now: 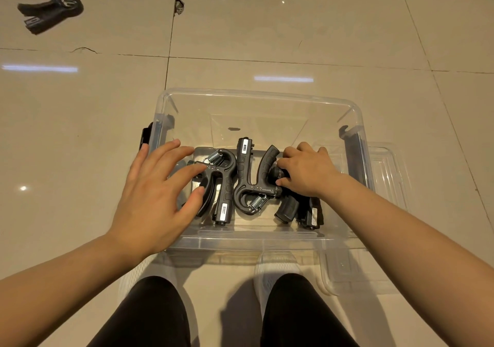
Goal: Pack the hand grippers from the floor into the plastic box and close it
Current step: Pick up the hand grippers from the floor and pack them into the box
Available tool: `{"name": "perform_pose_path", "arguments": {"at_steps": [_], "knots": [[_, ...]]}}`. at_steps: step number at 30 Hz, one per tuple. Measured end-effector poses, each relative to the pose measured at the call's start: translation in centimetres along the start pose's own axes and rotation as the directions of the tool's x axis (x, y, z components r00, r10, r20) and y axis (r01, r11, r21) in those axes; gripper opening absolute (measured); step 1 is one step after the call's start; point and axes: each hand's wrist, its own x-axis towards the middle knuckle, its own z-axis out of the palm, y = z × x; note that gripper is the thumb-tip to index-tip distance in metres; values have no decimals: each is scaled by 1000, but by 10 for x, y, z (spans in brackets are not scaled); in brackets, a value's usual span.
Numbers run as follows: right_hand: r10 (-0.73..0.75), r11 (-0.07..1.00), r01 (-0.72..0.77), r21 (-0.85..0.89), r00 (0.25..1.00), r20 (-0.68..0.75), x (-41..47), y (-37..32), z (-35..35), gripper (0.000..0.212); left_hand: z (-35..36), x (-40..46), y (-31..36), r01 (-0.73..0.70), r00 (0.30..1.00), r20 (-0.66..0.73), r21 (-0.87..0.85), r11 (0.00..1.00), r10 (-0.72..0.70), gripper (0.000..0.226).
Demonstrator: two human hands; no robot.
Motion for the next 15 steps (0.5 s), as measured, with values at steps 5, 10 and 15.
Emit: {"name": "perform_pose_path", "arguments": {"at_steps": [5, 10, 15], "knots": [[3, 998, -7, 69, 998, 57, -2, 0, -2, 70, 0, -1, -1, 2, 1000, -9, -11, 1000, -2, 42], [-21, 1000, 21, -17, 1000, 22, -2, -8, 4, 75, 1, -1, -2, -3, 1000, -19, -17, 1000, 2, 41], [-27, 999, 27, -19, 1000, 7, -1, -8, 7, 67, 1, -1, -2, -1, 1000, -21, -17, 1000, 1, 42]]}}
